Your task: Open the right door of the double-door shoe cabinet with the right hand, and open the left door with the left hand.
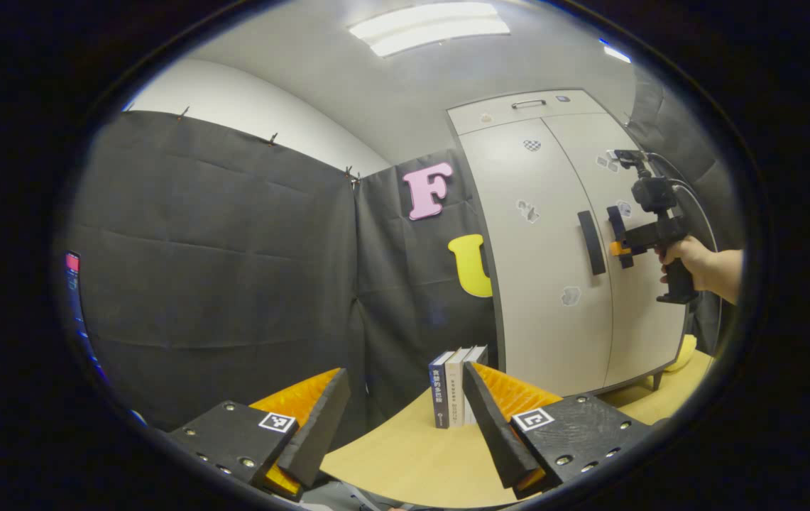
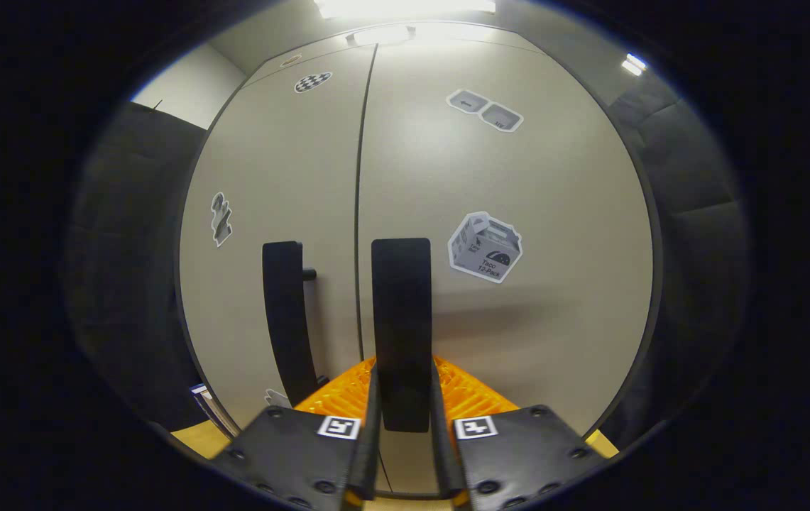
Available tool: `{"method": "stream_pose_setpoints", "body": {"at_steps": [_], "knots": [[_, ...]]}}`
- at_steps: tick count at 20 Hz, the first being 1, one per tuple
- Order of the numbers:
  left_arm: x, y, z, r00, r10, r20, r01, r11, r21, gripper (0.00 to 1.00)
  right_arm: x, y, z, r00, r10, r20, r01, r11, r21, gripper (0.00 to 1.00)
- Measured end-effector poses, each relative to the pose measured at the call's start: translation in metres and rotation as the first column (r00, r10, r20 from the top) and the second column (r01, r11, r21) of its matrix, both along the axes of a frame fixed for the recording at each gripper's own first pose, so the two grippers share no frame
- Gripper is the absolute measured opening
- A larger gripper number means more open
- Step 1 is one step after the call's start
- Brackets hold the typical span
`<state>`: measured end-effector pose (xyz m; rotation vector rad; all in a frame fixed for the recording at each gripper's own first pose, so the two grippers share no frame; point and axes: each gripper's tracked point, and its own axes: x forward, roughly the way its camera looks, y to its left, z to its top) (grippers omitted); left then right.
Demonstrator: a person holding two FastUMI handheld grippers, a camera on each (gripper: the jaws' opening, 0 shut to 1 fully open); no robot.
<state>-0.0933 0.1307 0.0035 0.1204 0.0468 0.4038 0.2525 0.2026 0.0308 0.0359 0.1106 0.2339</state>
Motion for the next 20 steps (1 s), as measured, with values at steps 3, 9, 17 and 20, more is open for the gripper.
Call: {"method": "stream_pose_setpoints", "body": {"at_steps": [3,9,17,20], "knots": [[0.003,0.002,0.001,1.000,-0.004,0.006,0.004,1.000,-0.004,0.94,0.001,0.001,-0.001,0.999,0.014,-0.030,-0.013,1.000,0.010,0.14],[0.007,-0.003,0.008,0.999,-0.043,0.030,0.044,0.999,-0.005,0.94,-0.011,0.000,-0.001,0.996,0.056,-0.066,-0.053,0.998,0.044,0.14],[0.030,-0.030,0.014,0.988,-0.141,0.055,0.142,0.990,-0.014,0.94,-0.058,-0.021,0.003,0.992,0.105,-0.073,-0.100,0.993,0.064,0.12],[0.036,-0.048,0.014,0.980,-0.190,0.055,0.191,0.982,-0.011,0.94,-0.069,-0.028,0.006,0.990,0.118,-0.079,-0.113,0.991,0.066,0.14]]}}
